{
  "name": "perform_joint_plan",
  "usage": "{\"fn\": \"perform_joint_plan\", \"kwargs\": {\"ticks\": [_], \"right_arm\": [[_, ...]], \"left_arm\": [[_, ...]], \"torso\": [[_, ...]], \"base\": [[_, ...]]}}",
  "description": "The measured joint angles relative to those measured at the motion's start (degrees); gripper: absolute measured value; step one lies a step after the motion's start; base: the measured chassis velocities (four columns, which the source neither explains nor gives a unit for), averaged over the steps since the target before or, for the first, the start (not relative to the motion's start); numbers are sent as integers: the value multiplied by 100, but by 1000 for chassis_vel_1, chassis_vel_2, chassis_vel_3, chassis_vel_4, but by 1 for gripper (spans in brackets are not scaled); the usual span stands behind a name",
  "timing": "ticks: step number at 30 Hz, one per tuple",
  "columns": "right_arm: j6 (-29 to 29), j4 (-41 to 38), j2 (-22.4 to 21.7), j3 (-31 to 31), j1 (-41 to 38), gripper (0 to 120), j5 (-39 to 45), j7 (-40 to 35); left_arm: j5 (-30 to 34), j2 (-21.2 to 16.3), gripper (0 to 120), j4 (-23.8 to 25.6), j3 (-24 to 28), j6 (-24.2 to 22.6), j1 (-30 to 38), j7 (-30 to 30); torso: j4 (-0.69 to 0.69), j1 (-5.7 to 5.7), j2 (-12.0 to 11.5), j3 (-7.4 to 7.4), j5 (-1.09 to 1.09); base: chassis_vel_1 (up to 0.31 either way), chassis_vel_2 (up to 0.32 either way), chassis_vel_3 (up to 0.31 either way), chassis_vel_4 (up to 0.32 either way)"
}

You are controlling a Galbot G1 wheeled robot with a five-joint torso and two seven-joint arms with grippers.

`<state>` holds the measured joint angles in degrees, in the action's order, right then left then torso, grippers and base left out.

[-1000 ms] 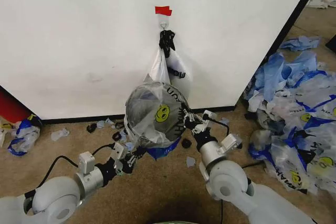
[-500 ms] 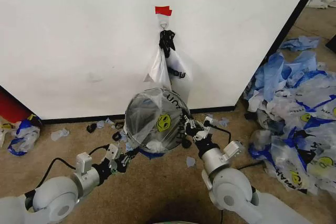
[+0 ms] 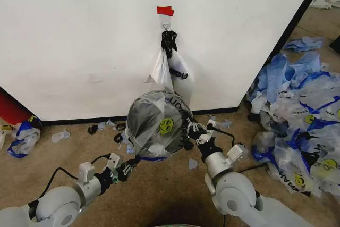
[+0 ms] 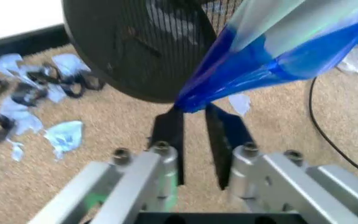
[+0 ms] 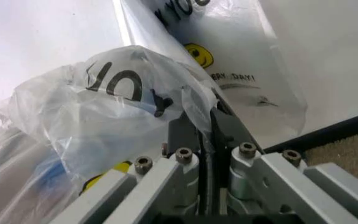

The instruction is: Pick up the garbage bag from the wall and place it over the trash bin.

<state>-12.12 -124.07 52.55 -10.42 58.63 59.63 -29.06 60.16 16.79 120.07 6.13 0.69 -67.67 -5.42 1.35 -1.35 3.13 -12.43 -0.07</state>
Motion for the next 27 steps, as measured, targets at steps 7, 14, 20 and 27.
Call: {"fn": "perform_joint_plan", "kwargs": {"ticks": [7,14,20,27], "right_arm": [[-18,174,14,-4,-37,0,-46,12],[-50,378,15,-24,-122,0,-71,31],[-109,556,-1,-37,-150,0,-137,99],[-177,670,55,-166,-17,0,-387,216]], "left_arm": [[9,-236,48,254,-110,46,-126,-100],[56,-543,71,628,-180,39,-255,-240],[291,-1036,93,765,-211,10,-24,-548],[631,-1239,98,677,-428,-260,325,-1330]], "torso": [[0,0,0,0,-1],[0,0,0,0,0],[1,0,0,0,0],[1,0,0,0,-1]], "base": [[0,0,0,0],[0,0,0,0],[0,0,0,0],[0,0,0,0]]}}
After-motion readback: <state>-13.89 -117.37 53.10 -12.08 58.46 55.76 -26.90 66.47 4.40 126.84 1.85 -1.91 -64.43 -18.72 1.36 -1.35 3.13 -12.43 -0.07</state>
